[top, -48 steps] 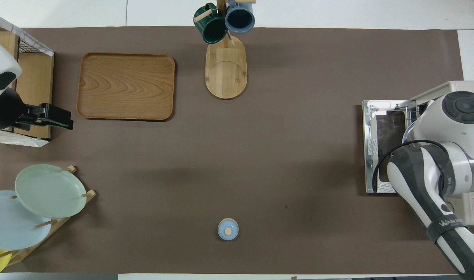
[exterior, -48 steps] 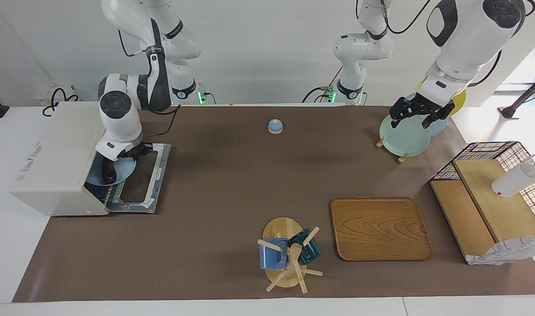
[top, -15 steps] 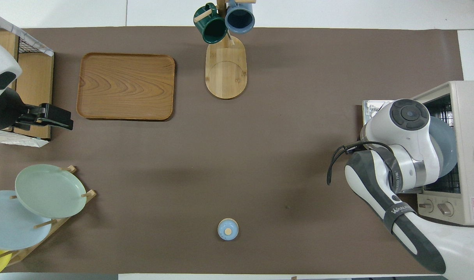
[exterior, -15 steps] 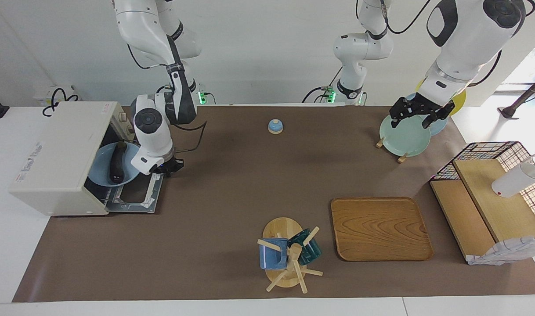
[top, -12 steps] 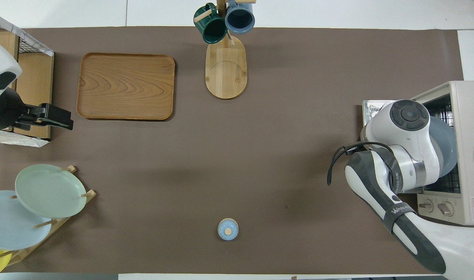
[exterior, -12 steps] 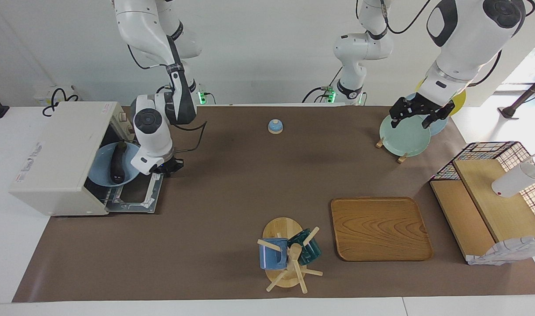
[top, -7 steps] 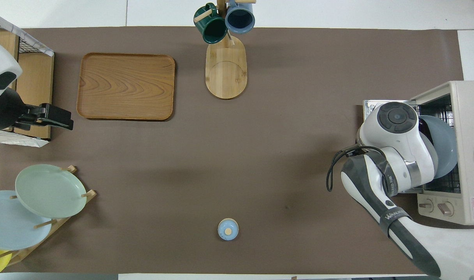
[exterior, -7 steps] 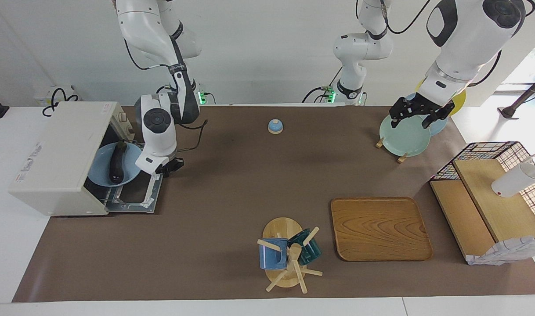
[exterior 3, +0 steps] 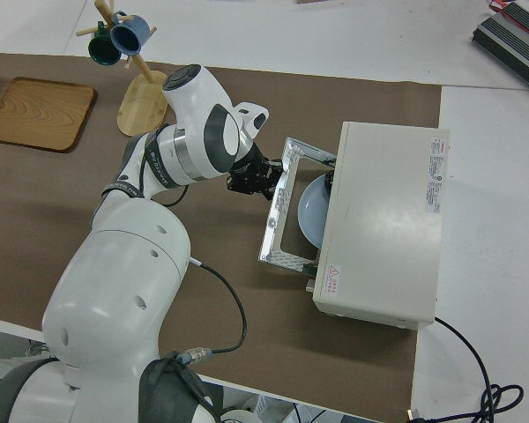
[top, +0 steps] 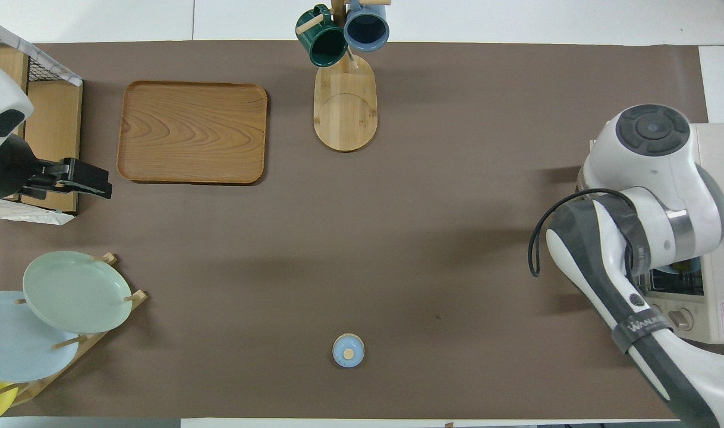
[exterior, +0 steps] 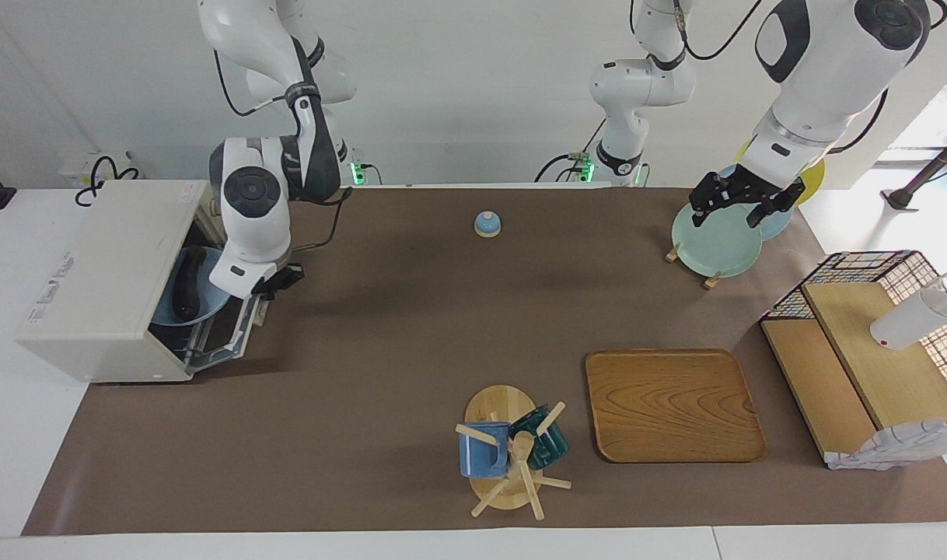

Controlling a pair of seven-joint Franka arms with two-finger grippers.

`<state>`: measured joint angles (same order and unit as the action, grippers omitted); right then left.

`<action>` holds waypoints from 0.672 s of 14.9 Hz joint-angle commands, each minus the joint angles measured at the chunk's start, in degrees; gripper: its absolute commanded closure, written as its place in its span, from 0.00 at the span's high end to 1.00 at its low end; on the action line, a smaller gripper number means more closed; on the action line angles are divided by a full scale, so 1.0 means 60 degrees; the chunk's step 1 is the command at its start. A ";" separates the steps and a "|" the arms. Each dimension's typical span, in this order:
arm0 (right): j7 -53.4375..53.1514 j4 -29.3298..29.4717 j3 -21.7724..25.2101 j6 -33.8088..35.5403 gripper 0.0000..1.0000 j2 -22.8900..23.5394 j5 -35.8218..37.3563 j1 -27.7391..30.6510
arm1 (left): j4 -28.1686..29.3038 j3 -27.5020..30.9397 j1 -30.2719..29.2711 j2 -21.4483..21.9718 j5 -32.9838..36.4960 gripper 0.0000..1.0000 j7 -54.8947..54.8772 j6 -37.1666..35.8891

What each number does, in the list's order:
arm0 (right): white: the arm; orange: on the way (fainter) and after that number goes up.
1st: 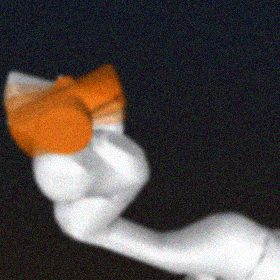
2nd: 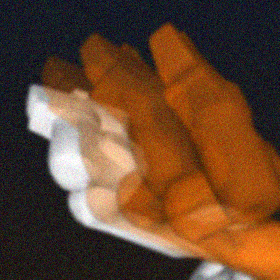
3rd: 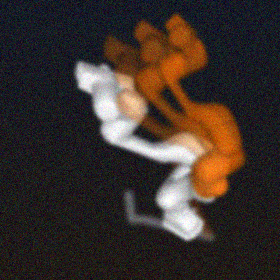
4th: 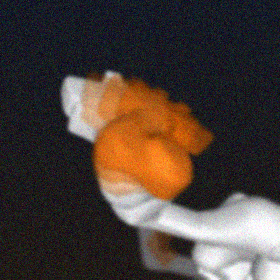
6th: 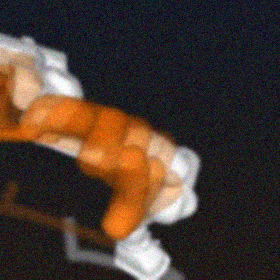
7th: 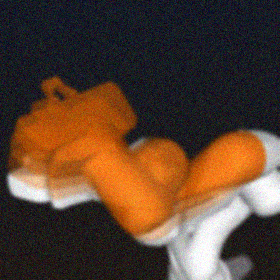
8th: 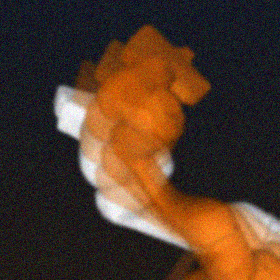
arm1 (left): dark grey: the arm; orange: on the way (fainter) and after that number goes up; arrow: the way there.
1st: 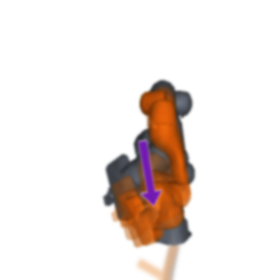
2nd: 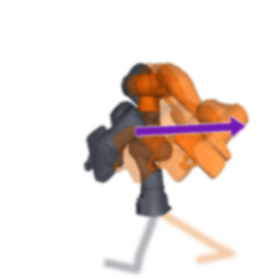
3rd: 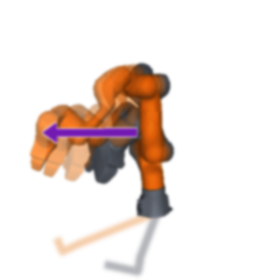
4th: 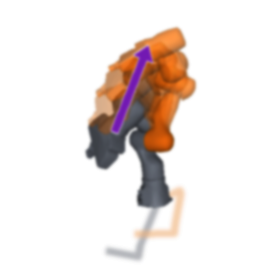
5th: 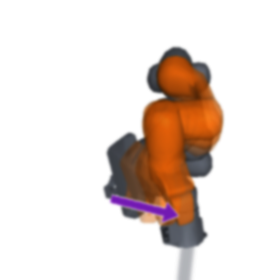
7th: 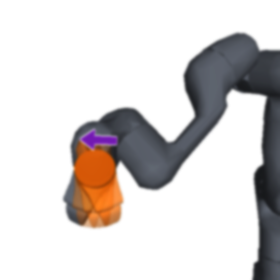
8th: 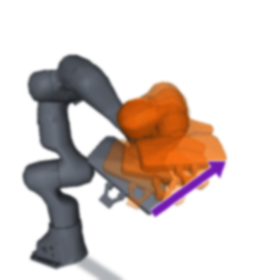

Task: Put eggplant into oven
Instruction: 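Push the oven door shut with the right gripper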

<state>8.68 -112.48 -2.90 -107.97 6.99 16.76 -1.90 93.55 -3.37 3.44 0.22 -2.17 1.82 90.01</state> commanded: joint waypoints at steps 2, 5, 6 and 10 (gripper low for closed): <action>0.1099 0.0260 0.0074 0.0387 0.00 -0.0315 0.0181 0.0754 | -0.0108 0.0049 0.0041 0.0023 0.0186 1.00 -0.0024 -0.0134; 0.1642 0.0245 0.0103 0.0578 0.00 -0.0491 0.0166 0.1150 | -0.0108 0.0049 0.0041 0.0023 0.0186 1.00 -0.0010 -0.0134; 0.1818 0.0245 0.0103 0.0666 0.00 -0.0579 0.0166 0.1267 | -0.0108 0.0049 0.0041 0.0023 0.0186 1.00 -0.0024 -0.0134; 0.2360 0.0245 0.0118 0.0958 0.00 -0.0858 0.0151 0.1605 | -0.0108 0.0049 0.0041 0.0023 0.0186 1.00 -0.0024 -0.0134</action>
<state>20.42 -109.75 -2.18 -104.36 2.48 16.88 6.30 93.55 -3.37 3.44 0.22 -2.17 1.82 90.01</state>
